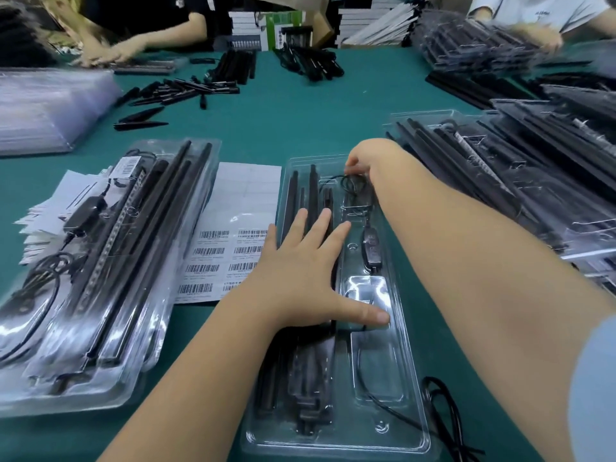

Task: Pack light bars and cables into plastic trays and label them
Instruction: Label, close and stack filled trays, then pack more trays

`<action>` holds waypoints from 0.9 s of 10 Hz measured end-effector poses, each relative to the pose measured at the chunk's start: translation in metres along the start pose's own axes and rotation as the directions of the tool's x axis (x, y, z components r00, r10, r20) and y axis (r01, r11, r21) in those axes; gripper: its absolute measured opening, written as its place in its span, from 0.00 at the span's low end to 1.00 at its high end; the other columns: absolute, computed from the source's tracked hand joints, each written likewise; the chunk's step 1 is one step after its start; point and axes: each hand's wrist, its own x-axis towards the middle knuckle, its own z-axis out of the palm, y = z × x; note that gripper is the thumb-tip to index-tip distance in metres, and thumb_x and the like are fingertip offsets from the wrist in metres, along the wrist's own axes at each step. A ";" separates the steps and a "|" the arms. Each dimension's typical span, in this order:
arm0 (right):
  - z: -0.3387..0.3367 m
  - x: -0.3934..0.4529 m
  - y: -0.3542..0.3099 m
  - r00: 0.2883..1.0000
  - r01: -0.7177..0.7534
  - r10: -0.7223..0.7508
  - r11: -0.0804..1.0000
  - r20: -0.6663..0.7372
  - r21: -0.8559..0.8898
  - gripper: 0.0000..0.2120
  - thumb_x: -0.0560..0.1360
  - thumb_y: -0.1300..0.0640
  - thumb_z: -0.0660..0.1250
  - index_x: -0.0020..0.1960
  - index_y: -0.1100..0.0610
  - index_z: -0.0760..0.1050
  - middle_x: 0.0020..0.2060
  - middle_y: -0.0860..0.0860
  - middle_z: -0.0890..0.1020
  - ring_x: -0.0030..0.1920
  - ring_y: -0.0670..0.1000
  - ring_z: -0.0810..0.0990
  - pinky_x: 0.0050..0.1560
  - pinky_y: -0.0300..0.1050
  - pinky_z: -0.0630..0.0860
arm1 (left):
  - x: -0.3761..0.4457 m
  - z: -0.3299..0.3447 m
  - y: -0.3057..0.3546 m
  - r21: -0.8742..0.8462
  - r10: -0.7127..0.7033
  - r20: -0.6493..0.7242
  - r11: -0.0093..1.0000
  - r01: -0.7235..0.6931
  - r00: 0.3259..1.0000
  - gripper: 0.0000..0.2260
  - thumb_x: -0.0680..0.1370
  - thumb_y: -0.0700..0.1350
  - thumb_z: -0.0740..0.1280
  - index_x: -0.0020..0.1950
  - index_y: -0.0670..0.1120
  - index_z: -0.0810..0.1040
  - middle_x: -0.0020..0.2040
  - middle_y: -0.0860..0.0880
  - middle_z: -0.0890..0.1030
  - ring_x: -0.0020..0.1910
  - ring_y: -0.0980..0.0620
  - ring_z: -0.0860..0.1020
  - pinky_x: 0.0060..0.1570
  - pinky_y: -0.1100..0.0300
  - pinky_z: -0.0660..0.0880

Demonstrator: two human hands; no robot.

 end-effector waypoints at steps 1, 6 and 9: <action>-0.002 -0.002 -0.001 0.997 -0.068 0.065 0.992 0.039 0.103 0.17 0.81 0.58 0.56 0.65 0.66 0.72 0.63 0.62 0.75 0.56 0.56 0.76 0.60 0.46 0.69 | 0.000 -0.001 0.000 -0.013 0.013 -0.016 1.000 -0.014 1.000 0.57 0.55 0.82 0.54 0.75 0.61 0.35 0.76 0.59 0.32 0.73 0.54 0.29 0.71 0.41 0.32; 0.003 -0.003 0.013 0.994 -0.100 0.109 0.933 -0.007 0.345 0.06 0.76 0.59 0.62 0.40 0.54 0.69 0.28 0.45 0.80 0.13 0.42 0.63 0.17 0.33 0.59 | -0.001 -0.001 0.001 -0.018 0.060 -0.073 0.998 -0.062 0.995 0.56 0.56 0.81 0.54 0.76 0.59 0.37 0.77 0.60 0.36 0.75 0.56 0.33 0.72 0.39 0.34; 0.012 -0.025 0.019 0.944 0.042 0.000 0.992 -0.330 0.119 0.06 0.75 0.57 0.62 0.51 0.56 0.72 0.56 0.56 0.78 0.39 0.52 0.73 0.38 0.40 0.68 | 0.008 0.002 -0.006 -0.045 0.028 -0.073 0.998 -0.031 0.997 0.57 0.52 0.83 0.48 0.77 0.59 0.43 0.78 0.58 0.39 0.76 0.56 0.36 0.72 0.38 0.35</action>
